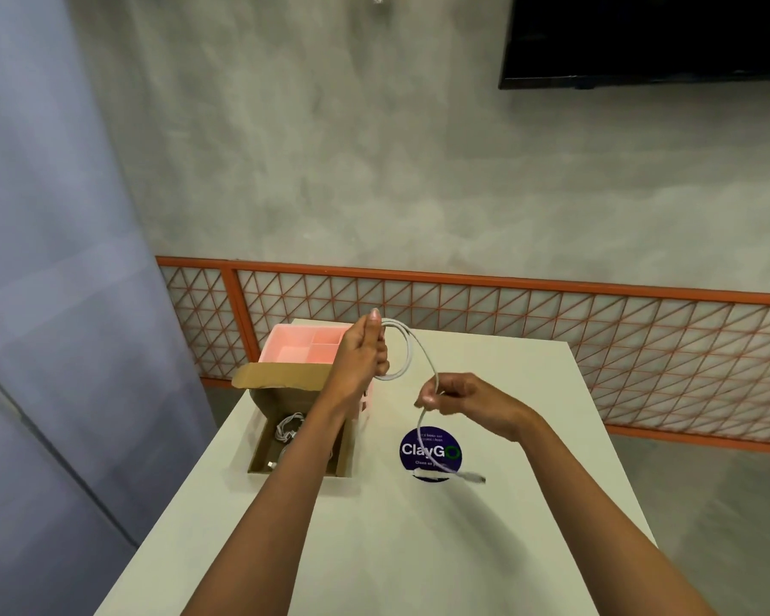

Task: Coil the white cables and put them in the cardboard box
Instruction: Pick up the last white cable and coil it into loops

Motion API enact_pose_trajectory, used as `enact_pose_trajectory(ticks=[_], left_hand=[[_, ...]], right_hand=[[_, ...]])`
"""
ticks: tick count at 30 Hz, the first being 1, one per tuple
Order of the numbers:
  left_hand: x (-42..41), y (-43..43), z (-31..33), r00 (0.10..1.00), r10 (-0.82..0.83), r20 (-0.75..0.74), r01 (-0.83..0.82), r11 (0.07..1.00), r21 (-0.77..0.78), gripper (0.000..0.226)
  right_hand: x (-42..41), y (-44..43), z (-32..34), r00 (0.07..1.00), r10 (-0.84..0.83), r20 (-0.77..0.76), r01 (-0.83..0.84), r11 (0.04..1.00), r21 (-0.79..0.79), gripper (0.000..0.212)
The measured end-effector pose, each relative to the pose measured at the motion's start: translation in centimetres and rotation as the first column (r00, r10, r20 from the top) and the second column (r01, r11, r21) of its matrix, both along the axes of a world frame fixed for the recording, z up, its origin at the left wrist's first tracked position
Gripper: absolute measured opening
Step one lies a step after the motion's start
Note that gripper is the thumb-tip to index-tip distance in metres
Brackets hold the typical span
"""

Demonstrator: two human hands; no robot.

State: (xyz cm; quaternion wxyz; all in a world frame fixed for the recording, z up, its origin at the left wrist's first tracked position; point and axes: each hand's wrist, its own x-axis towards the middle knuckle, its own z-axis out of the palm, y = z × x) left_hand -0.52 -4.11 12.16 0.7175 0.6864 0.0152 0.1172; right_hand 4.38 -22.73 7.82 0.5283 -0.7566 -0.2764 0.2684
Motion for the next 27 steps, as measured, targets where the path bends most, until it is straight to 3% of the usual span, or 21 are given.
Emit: enact_pose_trajectory(ticks=[5,9,15,18,21,24,27], left_hand=[[0.4,-0.1,0.6,0.999,-0.026,0.020,0.026,1.000,0.003,0.032],[0.3,-0.1,0.2,0.997,-0.073,0.000,0.072,0.994,0.079,0.030],[-0.4,0.1,-0.5,0.987,-0.161,-0.020,0.163,0.972,0.170,0.028],[-0.4,0.4,-0.6,0.985,-0.170,-0.024,0.172,0.964,0.205,0.030],[-0.4,0.5,-0.7,0.984,-0.179,-0.025,0.180,0.962,0.205,0.029],[-0.5,0.4,-0.7,0.982,-0.186,-0.013,0.185,0.962,0.203,0.031],[-0.3,0.3,-1.0,0.985,-0.173,-0.005,0.169,0.954,0.248,0.035]], right_hand=[[-0.2,0.3,-2.7,0.999,0.025,-0.032,-0.028,0.995,-0.100,0.004],[0.4,1.2,-3.0,0.969,-0.245,-0.024,0.246,0.969,0.016,0.004],[2.1,2.2,1.0,0.778,-0.625,-0.058,0.610,0.730,0.308,0.004],[2.6,2.6,3.0,0.687,-0.697,-0.203,0.706,0.575,0.415,0.010],[2.8,3.0,4.2,0.643,-0.718,-0.266,0.739,0.491,0.461,0.012],[2.4,3.4,4.8,0.680,-0.656,-0.329,0.727,0.540,0.425,0.003],[1.4,3.8,4.9,0.806,-0.487,-0.336,0.585,0.741,0.328,0.021]])
